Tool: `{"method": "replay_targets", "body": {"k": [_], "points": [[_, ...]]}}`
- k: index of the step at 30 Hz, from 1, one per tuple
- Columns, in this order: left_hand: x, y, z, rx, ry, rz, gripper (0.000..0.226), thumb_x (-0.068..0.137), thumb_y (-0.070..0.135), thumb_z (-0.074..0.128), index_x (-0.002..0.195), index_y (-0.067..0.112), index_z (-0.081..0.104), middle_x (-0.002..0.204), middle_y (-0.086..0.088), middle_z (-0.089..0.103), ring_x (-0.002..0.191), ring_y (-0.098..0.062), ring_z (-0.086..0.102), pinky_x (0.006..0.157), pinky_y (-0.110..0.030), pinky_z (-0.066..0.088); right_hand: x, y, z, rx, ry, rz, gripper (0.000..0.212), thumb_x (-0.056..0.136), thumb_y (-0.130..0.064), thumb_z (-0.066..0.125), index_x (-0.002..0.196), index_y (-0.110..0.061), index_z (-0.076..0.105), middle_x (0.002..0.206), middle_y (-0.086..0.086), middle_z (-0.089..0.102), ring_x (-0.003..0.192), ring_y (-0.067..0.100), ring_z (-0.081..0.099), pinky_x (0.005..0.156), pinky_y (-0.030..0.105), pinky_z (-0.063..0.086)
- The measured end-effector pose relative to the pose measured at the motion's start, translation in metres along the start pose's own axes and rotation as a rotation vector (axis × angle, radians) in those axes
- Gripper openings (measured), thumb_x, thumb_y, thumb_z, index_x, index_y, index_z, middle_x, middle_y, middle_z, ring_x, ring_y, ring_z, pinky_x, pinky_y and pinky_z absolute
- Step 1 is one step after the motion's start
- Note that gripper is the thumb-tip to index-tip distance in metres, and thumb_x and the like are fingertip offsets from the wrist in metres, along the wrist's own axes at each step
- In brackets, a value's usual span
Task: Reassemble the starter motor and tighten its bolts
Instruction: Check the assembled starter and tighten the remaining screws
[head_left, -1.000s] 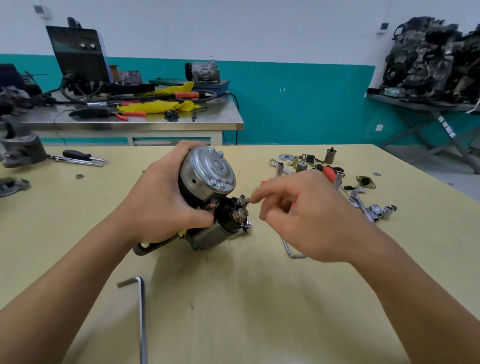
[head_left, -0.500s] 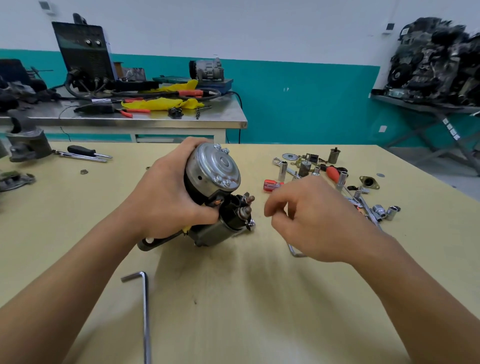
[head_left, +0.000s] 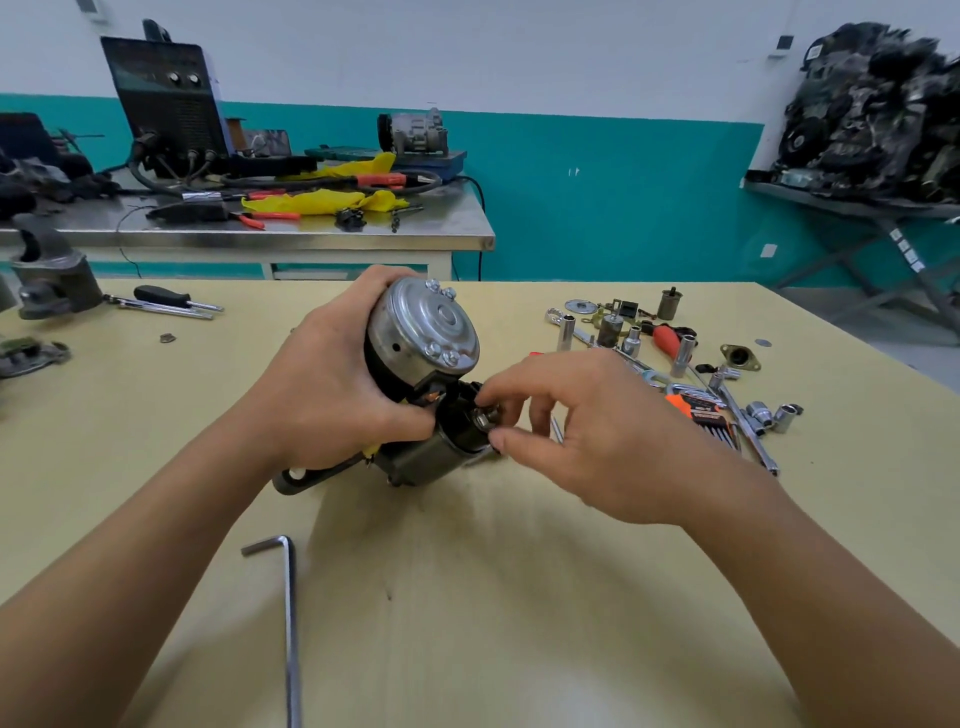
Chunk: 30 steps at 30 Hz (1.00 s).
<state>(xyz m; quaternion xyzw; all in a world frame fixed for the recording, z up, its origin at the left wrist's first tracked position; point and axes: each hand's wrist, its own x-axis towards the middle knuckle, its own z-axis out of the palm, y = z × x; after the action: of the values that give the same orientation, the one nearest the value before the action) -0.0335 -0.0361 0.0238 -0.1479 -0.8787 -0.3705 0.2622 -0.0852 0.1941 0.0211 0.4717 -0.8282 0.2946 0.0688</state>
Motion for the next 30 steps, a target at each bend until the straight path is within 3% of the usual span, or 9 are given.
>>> {"method": "replay_targets", "body": {"k": [3,6,11,14,17,20,22,26,30], "points": [[-0.001,-0.001,0.000,0.006,0.004,-0.002,0.080,0.052,0.039,0.079,0.127,0.036,0.050,0.109,0.023,0.065,0.102,-0.003,0.065,0.080,-0.007,0.047,0.001,0.003,0.006,0.028,0.056,0.022,0.014,0.093,-0.021,0.069,0.107,-0.024,0.074,0.084,-0.015,0.066,0.078,0.005,0.061,0.064,0.017,0.048],[0.000,-0.001,0.000,0.027,0.006,-0.014,0.082,0.051,0.040,0.079,0.127,0.037,0.050,0.109,0.024,0.064,0.102,-0.001,0.064,0.079,-0.006,0.046,0.000,0.002,0.014,0.049,0.079,0.044,0.012,0.095,-0.022,0.066,0.106,-0.021,0.070,0.081,-0.016,0.064,0.080,0.005,0.061,0.068,0.022,0.050],[0.002,-0.001,0.002,0.084,0.035,-0.056,0.080,0.050,0.031,0.080,0.121,0.046,0.046,0.105,0.031,0.061,0.097,0.004,0.061,0.072,-0.002,0.044,0.002,0.009,0.019,0.125,0.021,0.189,0.024,0.100,-0.033,0.058,0.086,-0.018,0.070,0.067,-0.008,0.068,0.061,0.009,0.059,0.055,0.027,0.046],[0.003,0.001,0.002,0.102,0.040,-0.065,0.077,0.049,0.035,0.079,0.114,0.055,0.044,0.104,0.034,0.060,0.096,0.006,0.060,0.072,-0.006,0.045,0.011,0.024,0.004,0.185,-0.094,0.197,0.021,0.097,-0.036,0.063,0.108,-0.020,0.070,0.083,-0.013,0.071,0.079,0.002,0.065,0.067,0.019,0.051],[0.004,0.000,0.002,0.095,0.035,-0.081,0.079,0.048,0.036,0.080,0.117,0.051,0.045,0.103,0.030,0.062,0.095,0.005,0.061,0.074,-0.010,0.047,0.032,0.039,-0.019,-0.039,-0.251,0.089,0.034,0.089,-0.015,0.064,0.120,-0.027,0.065,0.099,-0.021,0.066,0.096,-0.001,0.060,0.080,0.014,0.047],[0.004,-0.001,0.002,0.080,0.024,-0.072,0.081,0.046,0.040,0.078,0.121,0.046,0.047,0.103,0.029,0.062,0.096,0.005,0.062,0.072,-0.005,0.045,0.052,0.046,-0.019,-0.323,-0.395,0.002,0.049,0.084,-0.005,0.057,0.127,-0.026,0.064,0.128,-0.009,0.061,0.119,0.012,0.051,0.102,0.037,0.045],[0.004,-0.001,0.000,0.070,0.016,-0.062,0.079,0.046,0.042,0.077,0.118,0.050,0.046,0.105,0.031,0.062,0.097,0.005,0.062,0.073,-0.001,0.043,0.063,0.046,-0.002,-0.503,-0.523,-0.105,0.049,0.085,-0.007,0.059,0.132,-0.019,0.062,0.143,0.000,0.052,0.131,0.021,0.041,0.105,0.042,0.043],[0.003,-0.001,-0.004,0.064,0.004,-0.053,0.078,0.047,0.041,0.078,0.117,0.053,0.045,0.106,0.030,0.062,0.098,0.003,0.062,0.075,-0.002,0.044,0.079,0.051,0.018,-0.766,-0.591,-0.309,0.025,0.092,-0.026,0.058,0.113,-0.016,0.069,0.135,-0.001,0.055,0.130,0.019,0.035,0.099,0.042,0.044],[0.000,-0.003,-0.005,0.063,-0.001,-0.050,0.082,0.046,0.044,0.077,0.121,0.050,0.044,0.108,0.031,0.061,0.100,0.003,0.062,0.078,-0.006,0.046,0.089,0.061,0.013,-0.998,-0.548,-0.671,0.027,0.103,-0.023,0.046,0.122,-0.019,0.065,0.137,0.002,0.059,0.139,0.024,0.036,0.104,0.040,0.039]]}}
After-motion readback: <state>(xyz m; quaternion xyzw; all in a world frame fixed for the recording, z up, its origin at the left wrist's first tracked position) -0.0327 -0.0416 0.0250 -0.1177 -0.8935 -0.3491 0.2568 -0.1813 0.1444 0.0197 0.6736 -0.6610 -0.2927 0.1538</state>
